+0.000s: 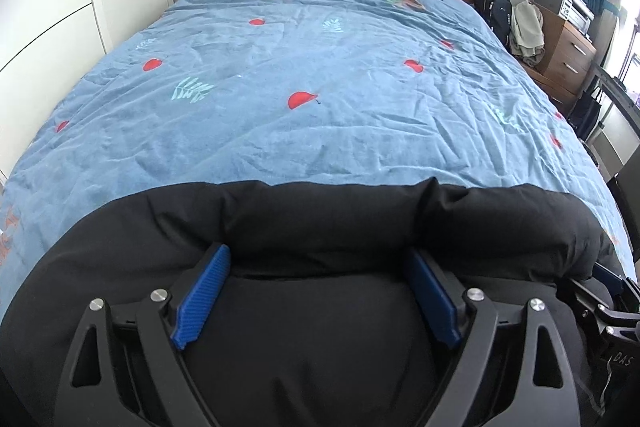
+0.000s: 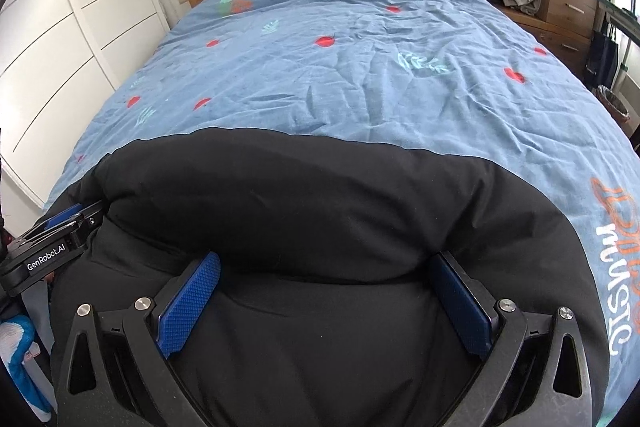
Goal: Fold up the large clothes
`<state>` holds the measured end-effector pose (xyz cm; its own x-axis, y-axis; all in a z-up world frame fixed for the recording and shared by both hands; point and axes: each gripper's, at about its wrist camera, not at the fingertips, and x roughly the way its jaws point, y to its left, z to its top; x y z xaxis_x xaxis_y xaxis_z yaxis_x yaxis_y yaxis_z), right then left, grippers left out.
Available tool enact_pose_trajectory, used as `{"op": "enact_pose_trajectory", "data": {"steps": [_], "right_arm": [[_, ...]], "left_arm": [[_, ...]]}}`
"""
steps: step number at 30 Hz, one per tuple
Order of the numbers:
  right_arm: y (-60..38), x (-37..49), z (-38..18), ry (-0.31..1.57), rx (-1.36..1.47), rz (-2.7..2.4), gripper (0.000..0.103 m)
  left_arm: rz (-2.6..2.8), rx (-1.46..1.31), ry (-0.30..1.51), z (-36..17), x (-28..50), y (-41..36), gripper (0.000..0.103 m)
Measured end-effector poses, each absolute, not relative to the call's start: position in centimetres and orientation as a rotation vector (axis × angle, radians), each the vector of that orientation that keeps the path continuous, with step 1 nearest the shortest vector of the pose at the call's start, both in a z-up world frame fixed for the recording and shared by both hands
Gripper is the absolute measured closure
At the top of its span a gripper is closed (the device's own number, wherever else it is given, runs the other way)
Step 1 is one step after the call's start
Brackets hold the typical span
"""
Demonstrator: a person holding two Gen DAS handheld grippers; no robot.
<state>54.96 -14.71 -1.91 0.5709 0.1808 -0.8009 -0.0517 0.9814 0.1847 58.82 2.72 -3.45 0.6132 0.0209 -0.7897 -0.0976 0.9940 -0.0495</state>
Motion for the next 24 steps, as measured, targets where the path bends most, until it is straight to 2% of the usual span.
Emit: {"op": "enact_pose_trajectory", "data": {"steps": [5, 9, 14, 18, 24], "right_arm": [[-15.3, 58.2, -3.7, 0.991, 0.160, 0.131, 0.001], [-15.9, 58.5, -4.4, 1.006, 0.199, 0.141, 0.001], [-20.0, 57.8, -3.8, 1.014, 0.269, 0.067, 0.001], [-23.6, 57.0, -3.7, 1.052, 0.278, -0.065, 0.001], [-24.6, 54.1, 0.5, 0.999, 0.184, -0.132, 0.001]], "left_arm": [[0.059, -0.122, 0.967, -5.5, 62.5, 3.2, 0.014], [0.039, -0.148, 0.990, -5.7, 62.4, 3.8, 0.013], [0.052, -0.116, 1.008, -3.4, 61.1, 6.6, 0.013], [0.223, -0.101, 1.035, -1.1, 59.9, 12.3, 0.013], [0.333, -0.100, 0.940, 4.2, 54.6, 18.4, 0.013]]}}
